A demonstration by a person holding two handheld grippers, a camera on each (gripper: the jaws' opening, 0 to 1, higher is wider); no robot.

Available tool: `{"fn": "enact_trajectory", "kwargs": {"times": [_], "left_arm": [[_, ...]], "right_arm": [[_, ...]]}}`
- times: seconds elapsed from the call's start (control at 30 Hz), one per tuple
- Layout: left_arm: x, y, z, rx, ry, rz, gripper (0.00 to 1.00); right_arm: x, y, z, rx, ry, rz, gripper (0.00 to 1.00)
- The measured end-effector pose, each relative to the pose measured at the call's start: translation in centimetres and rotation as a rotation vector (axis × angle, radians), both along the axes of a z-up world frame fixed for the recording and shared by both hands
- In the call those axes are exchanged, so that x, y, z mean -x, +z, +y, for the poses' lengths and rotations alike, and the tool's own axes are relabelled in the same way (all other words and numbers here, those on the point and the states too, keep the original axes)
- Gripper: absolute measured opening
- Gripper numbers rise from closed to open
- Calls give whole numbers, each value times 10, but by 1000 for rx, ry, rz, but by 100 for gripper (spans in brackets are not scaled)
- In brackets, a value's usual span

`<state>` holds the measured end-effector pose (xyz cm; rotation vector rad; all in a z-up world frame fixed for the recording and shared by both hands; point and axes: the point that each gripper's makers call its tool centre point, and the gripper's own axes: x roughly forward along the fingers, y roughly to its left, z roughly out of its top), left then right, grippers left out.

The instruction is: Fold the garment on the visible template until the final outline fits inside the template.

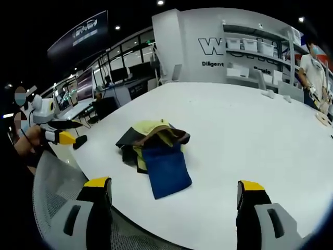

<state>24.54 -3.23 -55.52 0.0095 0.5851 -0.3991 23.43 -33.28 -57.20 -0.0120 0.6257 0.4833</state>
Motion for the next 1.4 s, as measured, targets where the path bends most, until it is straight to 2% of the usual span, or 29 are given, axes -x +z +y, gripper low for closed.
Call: {"fn": "enact_trajectory", "kwargs": {"times": [0.6,1.07,1.2,1.4], "left_arm": [[-3,5,0,0,-7,-6,96],[-16,5,-6,-6,-20,-8,95],[-21,3,-12,-4,-37,-2,93],[-28,-2,-20,-8,-66,6,93]], "right_arm": [[-1,1,2,-2,20,-9,99],[-24,6,6,-26,43,-26,99],[-35,15,10,-47,66,-85,99],[-48,17,14,-50,95,-102,99]]}}
